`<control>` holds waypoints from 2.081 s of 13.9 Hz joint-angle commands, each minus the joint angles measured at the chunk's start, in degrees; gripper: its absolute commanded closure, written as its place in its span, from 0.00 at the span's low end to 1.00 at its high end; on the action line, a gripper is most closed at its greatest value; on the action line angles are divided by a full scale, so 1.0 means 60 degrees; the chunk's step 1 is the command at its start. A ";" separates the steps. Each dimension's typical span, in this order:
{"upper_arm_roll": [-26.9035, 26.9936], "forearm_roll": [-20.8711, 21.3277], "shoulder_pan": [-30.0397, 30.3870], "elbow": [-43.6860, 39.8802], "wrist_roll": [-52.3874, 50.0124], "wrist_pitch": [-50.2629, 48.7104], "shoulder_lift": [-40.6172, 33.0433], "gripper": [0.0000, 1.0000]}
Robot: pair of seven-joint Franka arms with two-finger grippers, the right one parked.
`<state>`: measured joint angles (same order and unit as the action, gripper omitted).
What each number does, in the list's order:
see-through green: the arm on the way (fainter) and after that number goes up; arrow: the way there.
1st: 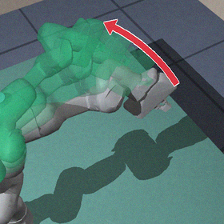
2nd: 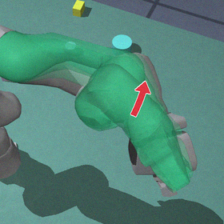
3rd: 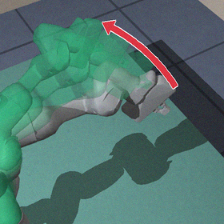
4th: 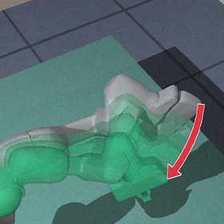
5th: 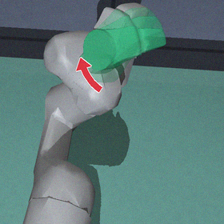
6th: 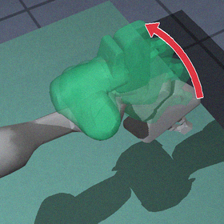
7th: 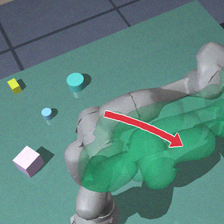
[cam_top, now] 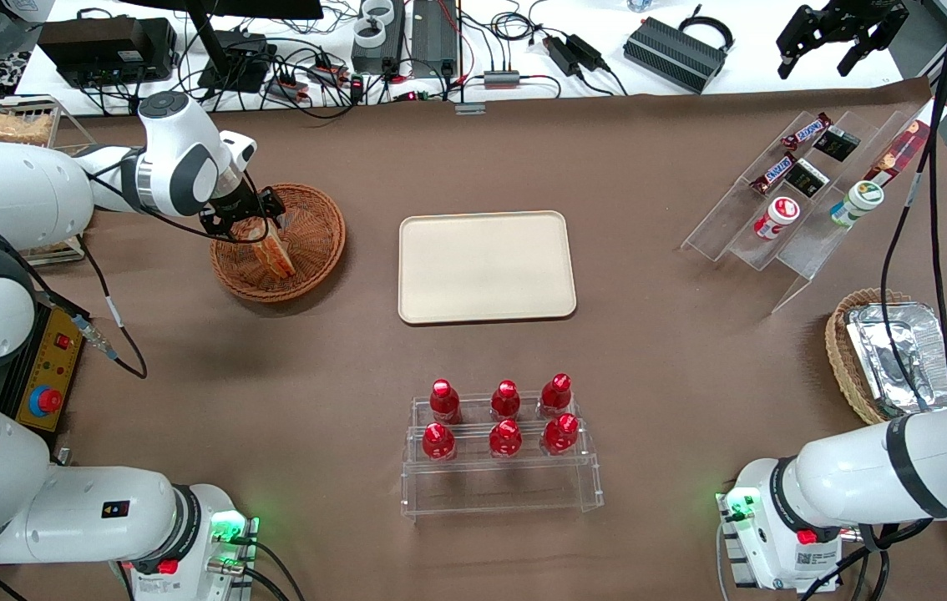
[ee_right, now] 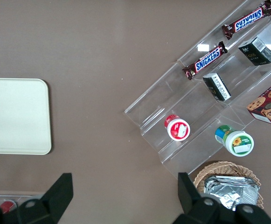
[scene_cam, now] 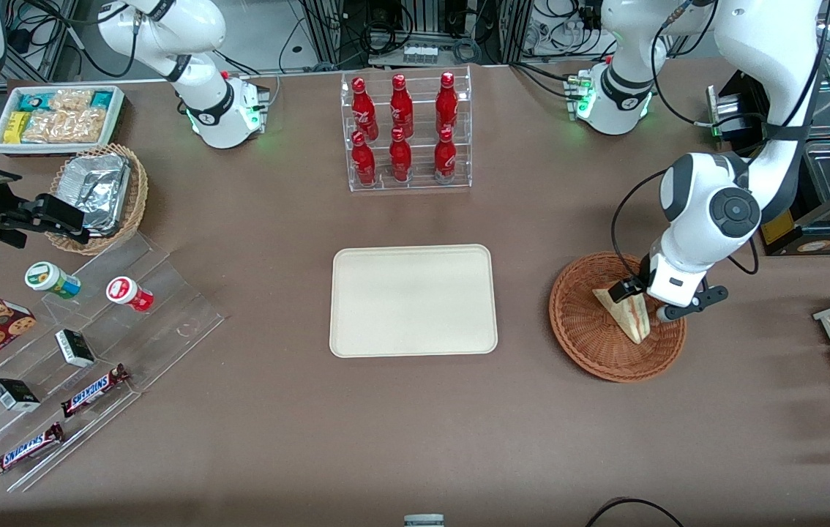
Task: Place sandwich from basket to tray
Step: 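Lower the open left gripper onto the wrapped sandwich in the basket, then close the left gripper on the sandwich and lift it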
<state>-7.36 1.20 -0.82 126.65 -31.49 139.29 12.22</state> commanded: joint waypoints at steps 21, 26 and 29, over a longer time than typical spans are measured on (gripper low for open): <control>-0.0077 0.0166 -0.0098 -0.0832 -0.0012 -0.1823 -0.0059 1.00; -0.0092 0.0152 -0.0098 -0.2239 0.1055 -0.4227 -0.0411 1.00; -0.0150 0.0123 -0.0229 -0.2622 0.1921 -0.4758 -0.0440 1.00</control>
<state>-7.92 1.29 -1.31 112.20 -22.38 112.61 9.74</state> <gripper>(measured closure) 0.846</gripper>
